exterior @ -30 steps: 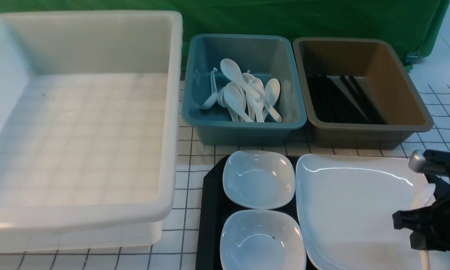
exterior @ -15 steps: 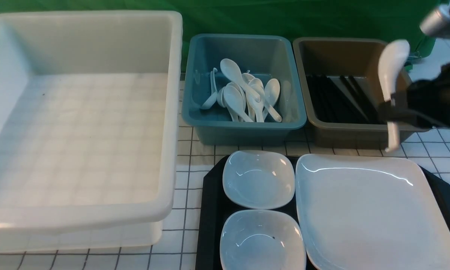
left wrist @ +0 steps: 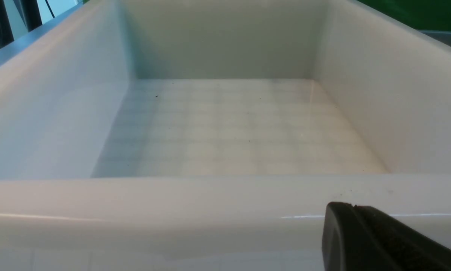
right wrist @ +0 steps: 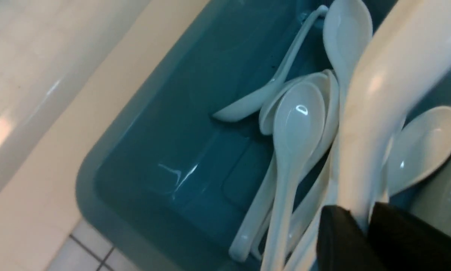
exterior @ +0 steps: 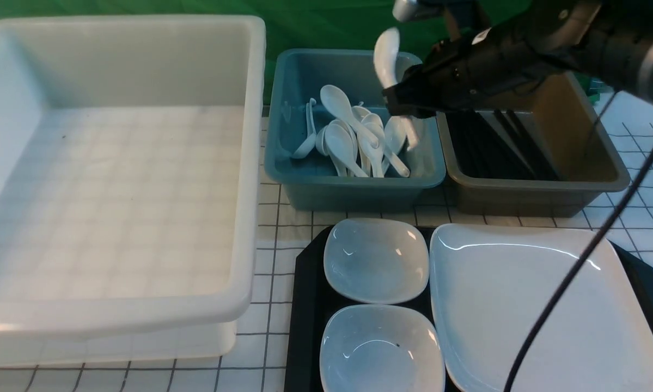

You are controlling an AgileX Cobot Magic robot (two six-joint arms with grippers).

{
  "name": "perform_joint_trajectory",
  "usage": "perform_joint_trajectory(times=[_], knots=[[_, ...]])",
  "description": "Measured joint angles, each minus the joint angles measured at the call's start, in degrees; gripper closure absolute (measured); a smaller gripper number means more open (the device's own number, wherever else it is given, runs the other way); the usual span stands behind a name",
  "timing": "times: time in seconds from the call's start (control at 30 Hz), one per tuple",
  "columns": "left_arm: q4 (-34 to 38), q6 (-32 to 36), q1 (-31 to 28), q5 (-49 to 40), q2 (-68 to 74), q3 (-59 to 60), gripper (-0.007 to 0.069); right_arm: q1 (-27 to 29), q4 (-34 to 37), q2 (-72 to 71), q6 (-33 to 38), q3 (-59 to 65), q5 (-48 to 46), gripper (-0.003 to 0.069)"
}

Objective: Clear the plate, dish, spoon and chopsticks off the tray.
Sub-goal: Use the right arm to put the soup spoon into the small storage box in the middle, then use the left arm to grab a small plate from the dinner plate

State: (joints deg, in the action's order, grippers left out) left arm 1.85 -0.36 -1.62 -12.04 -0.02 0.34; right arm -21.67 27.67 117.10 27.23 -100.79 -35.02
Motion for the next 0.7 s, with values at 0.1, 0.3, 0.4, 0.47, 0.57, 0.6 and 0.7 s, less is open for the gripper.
perform_joint_trajectory(times=[0.1,0.3,0.4,0.47,0.57,0.6,0.7], knots=[[0.0,0.0,0.0,0.0,0.0,0.0,0.0603,0.0,-0.1,2.9,-0.1,-1.7,0.5,0.0412],[0.0,0.0,0.0,0.0,0.0,0.0,0.0603,0.0,-0.2,2.7,-1.4,-2.8,-4.6,0.0377],[0.0,0.0,0.0,0.0,0.0,0.0,0.0603,0.1,-0.5,0.6,-1.9,-5.0,-12.2,0.0458],[0.0,0.0,0.0,0.0,0.0,0.0,0.0603,0.1,-0.5,-1.9,-2.0,-7.1,-20.1,0.0533],[0.0,0.0,0.0,-0.1,0.0,0.0,0.0603,0.2,-1.5,-6.9,-2.5,-9.4,-30.6,0.063],[0.0,0.0,0.0,-0.1,0.0,0.0,0.0603,0.2,-1.7,-7.3,-2.7,-9.4,-30.9,0.0634],[0.0,0.0,0.0,-0.1,0.0,0.0,0.0603,0.2,-5.5,-13.7,-5.3,-9.1,-33.6,0.065]])
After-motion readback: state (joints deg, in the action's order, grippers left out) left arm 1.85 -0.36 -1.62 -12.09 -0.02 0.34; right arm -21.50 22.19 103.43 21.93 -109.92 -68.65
